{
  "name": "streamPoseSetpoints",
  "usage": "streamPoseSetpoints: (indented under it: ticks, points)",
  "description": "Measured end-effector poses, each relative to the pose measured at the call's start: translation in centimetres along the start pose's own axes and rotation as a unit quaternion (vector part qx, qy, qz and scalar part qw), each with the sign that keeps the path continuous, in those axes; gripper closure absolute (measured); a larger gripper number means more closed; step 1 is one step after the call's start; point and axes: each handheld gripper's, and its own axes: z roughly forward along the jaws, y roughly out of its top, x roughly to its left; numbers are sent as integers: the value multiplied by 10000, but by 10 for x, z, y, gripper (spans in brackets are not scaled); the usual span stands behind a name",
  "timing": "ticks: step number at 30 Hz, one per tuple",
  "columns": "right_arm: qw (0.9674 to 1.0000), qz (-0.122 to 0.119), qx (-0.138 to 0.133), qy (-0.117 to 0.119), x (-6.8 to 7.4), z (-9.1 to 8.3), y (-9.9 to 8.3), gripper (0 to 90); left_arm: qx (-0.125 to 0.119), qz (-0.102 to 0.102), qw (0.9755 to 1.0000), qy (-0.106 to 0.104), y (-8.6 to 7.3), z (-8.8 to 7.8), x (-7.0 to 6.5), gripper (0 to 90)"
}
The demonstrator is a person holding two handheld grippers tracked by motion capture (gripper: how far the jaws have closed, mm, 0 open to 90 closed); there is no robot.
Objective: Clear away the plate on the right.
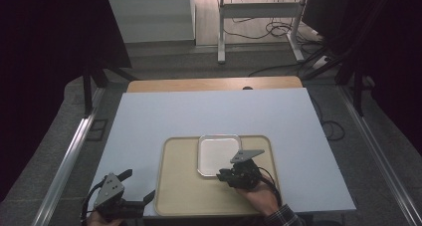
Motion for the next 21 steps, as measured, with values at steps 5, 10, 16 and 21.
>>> streamPoseSetpoints:
  ticks: [5,10,16,21]
  points:
    - [9999,-38,-35,-128,-1,-5,0,698,-4,-7,10000,-4,0,0,0,0]
    - [9996,-102,-92,-247,-3,-12,0,631,-5,-12,10000,-8,0,0,0,0]
    - [9989,-176,-166,-403,-4,-19,0,559,-10,-21,10000,-12,0,0,0,0]
    - [9983,-235,-208,-499,-4,-24,1,503,-13,-26,10000,-17,0,0,1,0]
